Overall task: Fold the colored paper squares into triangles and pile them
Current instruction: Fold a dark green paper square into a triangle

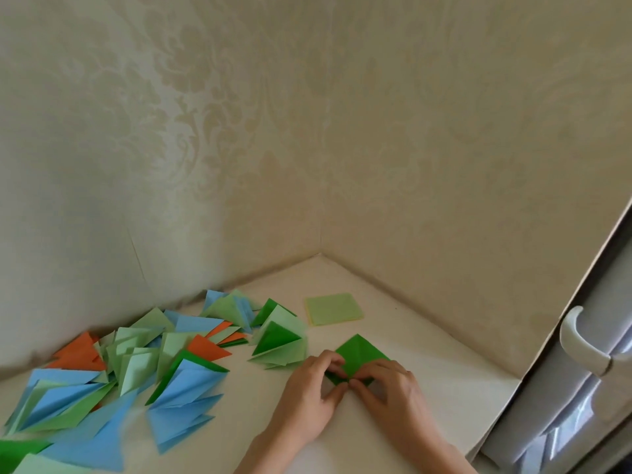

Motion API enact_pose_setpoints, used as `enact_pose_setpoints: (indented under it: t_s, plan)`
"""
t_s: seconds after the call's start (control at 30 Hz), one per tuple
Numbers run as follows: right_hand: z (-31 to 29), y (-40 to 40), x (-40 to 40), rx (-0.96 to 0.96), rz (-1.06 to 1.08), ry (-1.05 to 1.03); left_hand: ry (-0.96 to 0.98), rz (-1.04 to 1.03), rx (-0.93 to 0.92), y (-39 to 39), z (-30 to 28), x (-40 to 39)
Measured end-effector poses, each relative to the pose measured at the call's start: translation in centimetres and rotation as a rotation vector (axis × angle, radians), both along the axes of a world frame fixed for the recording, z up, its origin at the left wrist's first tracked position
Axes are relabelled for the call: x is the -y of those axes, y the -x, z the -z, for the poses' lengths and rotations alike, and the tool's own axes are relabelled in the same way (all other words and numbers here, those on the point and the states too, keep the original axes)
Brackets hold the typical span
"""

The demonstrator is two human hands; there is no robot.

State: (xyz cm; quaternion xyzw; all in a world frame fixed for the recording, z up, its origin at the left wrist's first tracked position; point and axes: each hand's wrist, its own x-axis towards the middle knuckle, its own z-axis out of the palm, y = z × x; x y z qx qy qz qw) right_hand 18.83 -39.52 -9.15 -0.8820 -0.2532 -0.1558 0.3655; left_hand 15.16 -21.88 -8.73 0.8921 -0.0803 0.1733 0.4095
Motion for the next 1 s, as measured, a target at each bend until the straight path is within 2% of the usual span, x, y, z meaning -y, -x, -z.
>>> enact_pose_setpoints:
  t_s: [0.2,0.47,0.73,0.9,1.0]
  plan:
    - [-0.8,-0.3,-0.6,-0.078,-0.009,-0.003,0.01,-0.069,0.014,-0.3,0.0,0.8]
    - [-0.7,-0.4,-0.9,-0.164,0.06,0.009,0.034,-0.06,0.033,-0.4,0.3,0.7]
    - [-1.6,-0.8,-0.7,-0.27,0.02,0.05,0.093,-0.075,0.006,-0.5,0.1,0.8]
    - [-2.2,-0.6,0.7,-0.281,-0.102,0.102,0.087,-0.051,-0.011,-0.1,0.0,0.4]
    - [-2.0,-0.1,0.6,-0.222,-0.083,0.064,0.098,-0.036,-0.044,0.2,-0.3,0.3]
